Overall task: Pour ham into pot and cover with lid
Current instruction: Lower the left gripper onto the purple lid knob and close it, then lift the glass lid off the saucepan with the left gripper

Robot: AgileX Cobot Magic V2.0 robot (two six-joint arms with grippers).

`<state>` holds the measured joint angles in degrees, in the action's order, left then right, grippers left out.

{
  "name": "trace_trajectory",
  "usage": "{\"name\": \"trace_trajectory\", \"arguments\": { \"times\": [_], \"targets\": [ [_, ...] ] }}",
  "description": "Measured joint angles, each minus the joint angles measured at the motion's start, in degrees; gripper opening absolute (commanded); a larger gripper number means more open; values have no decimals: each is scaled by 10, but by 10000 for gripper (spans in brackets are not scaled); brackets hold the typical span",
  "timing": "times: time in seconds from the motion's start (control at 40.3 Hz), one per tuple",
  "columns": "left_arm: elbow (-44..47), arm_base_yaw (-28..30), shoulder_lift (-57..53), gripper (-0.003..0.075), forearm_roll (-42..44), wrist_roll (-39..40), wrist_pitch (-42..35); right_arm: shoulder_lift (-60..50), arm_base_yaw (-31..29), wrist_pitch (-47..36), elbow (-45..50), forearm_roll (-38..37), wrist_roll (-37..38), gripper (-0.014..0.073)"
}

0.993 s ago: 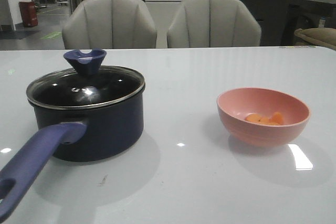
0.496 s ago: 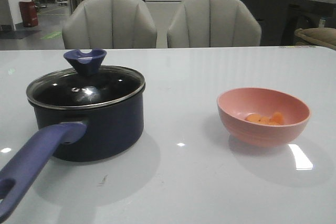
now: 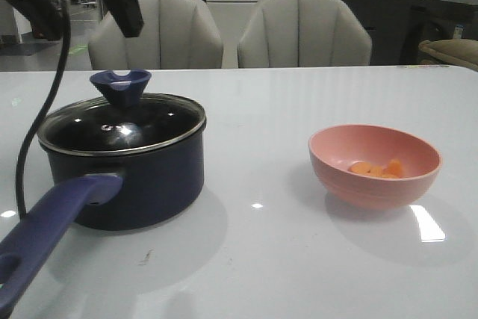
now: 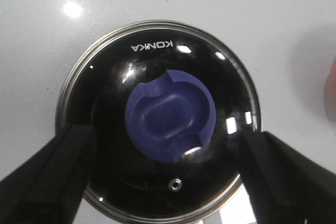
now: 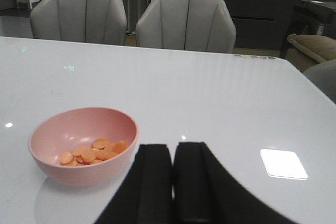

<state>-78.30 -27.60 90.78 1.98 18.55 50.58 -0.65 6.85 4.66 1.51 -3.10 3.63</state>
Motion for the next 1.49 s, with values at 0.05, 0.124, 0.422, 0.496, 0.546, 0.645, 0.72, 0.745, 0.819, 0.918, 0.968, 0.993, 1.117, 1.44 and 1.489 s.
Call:
{"name": "trace_trajectory", "arguments": {
  "times": [0.05, 0.124, 0.422, 0.496, 0.546, 0.645, 0.72, 0.745, 0.819, 0.918, 0.968, 0.993, 1.117, 1.44, 1.489],
  "targets": [
    [-20, -1, 22, 592, 3, 16, 16, 0, 0, 0, 0, 0, 0, 161],
    [-55, -1, 57, 592, 5, 34, 41, 0, 0, 0, 0, 0, 0, 161],
    [-158, -1, 140, 592, 2, 71, 120, 0, 0, 0, 0, 0, 0, 161],
    [-169, -1, 154, 592, -7, 72, 124, 0, 0, 0, 0, 0, 0, 161],
    [-172, -1, 160, 592, -10, 74, 129, 0, 0, 0, 0, 0, 0, 161],
    [-173, -1, 171, 592, -12, 78, 143, 0, 0, 0, 0, 0, 0, 161],
    [-173, -1, 180, 592, -15, 81, 157, 0, 0, 0, 0, 0, 0, 161],
    [-173, -1, 183, 592, -14, 81, 161, 0, 0, 0, 0, 0, 0, 161],
    [-173, -1, 188, 583, -14, 82, 163, 0, 0, 0, 0, 0, 0, 161],
    [-173, -1, 189, 560, -16, 84, 163, 0, 0, 0, 0, 0, 0, 161],
    [-173, -1, 189, 535, -16, 84, 164, 0, 0, 0, 0, 0, 0, 161],
    [-173, -1, 189, 514, -16, 84, 164, 0, 0, 0, 0, 0, 0, 161],
    [-173, -1, 189, 418, -12, 84, 168, 0, 0, 0, 0, 0, 0, 161],
    [-173, -1, 189, 362, -9, 84, 167, 0, 0, 0, 0, 0, 0, 161],
    [-173, -1, 188, 362, -9, 84, 167, 0, 0, 0, 0, 0, 0, 161]
  ]
}}
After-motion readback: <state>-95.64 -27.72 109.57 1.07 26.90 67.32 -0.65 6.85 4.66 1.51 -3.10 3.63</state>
